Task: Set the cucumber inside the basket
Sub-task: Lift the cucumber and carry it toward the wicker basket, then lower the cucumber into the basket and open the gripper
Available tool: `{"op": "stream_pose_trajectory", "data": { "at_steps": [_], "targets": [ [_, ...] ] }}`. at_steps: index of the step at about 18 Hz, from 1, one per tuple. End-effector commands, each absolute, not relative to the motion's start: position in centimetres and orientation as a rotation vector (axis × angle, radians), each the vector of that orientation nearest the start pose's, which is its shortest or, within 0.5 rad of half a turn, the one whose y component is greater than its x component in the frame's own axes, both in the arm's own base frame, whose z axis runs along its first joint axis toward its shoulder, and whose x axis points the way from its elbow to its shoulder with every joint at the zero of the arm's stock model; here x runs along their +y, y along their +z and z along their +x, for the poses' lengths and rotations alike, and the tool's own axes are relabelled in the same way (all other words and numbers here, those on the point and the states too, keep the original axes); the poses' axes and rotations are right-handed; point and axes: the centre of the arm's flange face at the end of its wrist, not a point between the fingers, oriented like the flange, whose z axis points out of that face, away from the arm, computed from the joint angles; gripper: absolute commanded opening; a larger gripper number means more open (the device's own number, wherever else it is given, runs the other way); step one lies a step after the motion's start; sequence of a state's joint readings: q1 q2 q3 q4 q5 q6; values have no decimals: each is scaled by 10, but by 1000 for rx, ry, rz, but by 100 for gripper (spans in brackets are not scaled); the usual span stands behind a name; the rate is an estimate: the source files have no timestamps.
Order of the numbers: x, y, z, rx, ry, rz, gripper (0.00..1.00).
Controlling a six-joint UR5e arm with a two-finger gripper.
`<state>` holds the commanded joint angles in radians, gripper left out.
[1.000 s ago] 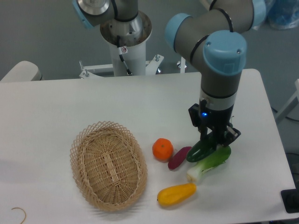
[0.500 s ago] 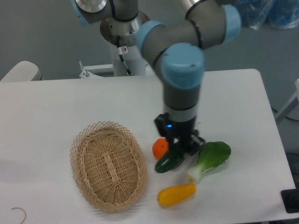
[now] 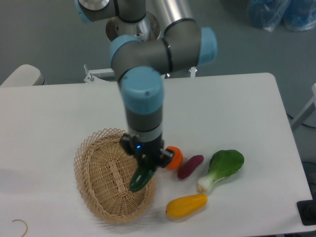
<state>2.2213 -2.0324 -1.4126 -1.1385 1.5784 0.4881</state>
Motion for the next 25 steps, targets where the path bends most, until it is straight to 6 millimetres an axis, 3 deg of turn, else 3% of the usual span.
{"op": "stream_pose_trajectory", "data": {
  "at_steps": [4, 9, 19, 20, 21, 22, 23, 25],
  "targets": [
    [629, 297, -279, -372, 161, -3014, 26],
    [638, 255, -259, -356, 187, -3043, 28],
    [634, 225, -233, -305, 231, -3081, 32],
    [635, 227, -234, -305, 235, -3075, 37],
    [636, 231, -235, -305, 239, -3070, 48],
    [637, 233, -236, -301, 244, -3066, 70],
    [637, 238, -236, -296, 249, -3058, 100],
    [642, 250, -239, -291, 261, -3035, 100]
  ]
}}
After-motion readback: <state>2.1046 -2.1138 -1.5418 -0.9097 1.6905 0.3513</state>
